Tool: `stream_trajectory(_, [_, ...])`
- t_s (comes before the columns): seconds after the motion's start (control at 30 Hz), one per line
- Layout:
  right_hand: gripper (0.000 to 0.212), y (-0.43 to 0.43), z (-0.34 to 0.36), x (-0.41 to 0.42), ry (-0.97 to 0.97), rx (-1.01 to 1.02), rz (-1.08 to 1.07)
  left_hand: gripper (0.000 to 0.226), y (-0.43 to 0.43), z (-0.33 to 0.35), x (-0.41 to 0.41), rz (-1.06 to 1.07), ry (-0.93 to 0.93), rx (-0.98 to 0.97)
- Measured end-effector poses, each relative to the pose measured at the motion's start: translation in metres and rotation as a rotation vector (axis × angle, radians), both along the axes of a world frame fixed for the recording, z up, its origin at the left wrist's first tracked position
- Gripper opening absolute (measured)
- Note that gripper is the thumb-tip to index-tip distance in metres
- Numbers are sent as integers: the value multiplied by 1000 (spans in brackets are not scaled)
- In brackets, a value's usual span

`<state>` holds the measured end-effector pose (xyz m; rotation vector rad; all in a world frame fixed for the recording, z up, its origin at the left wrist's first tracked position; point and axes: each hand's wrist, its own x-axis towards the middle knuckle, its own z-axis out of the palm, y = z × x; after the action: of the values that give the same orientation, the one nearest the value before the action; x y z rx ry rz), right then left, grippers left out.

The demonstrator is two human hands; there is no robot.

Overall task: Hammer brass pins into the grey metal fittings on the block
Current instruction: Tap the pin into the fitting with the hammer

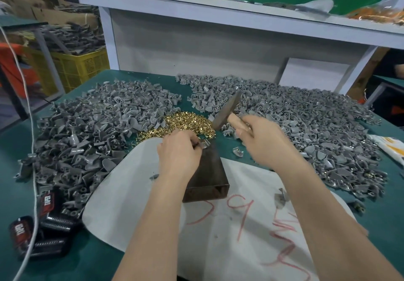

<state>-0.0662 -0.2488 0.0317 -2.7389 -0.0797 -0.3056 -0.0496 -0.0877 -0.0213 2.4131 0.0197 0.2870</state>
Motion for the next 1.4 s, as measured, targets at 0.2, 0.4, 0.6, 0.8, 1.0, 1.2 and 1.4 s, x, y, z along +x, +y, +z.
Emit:
stream_trajectory(0.2, [33,13,-2,-21,-299,31,87,7,-1,0,-2,-10,-22,-95])
stream_trajectory(0.4, [40,19,-18,-20,-117,-25,123,7,-1,2,-1,-4,-2,-101])
stream_trajectory(0.6, [42,20,-16,-17,-262,-76,134,9,-1,2,-1,-7,12,-99])
stream_trajectory(0.8, [39,14,-3,-10,-431,102,77,10,-1,3,0,-9,6,-89])
stream_trajectory(1.0, [39,18,-9,-11,-151,-38,125,8,0,3,-2,-11,17,-66])
stream_trajectory(1.2, [38,27,-22,-17,-201,-123,159,7,0,3,-1,-3,37,-89])
stream_trajectory(1.4, [30,3,-17,18,-141,163,13,11,0,2,-1,-12,1,-60])
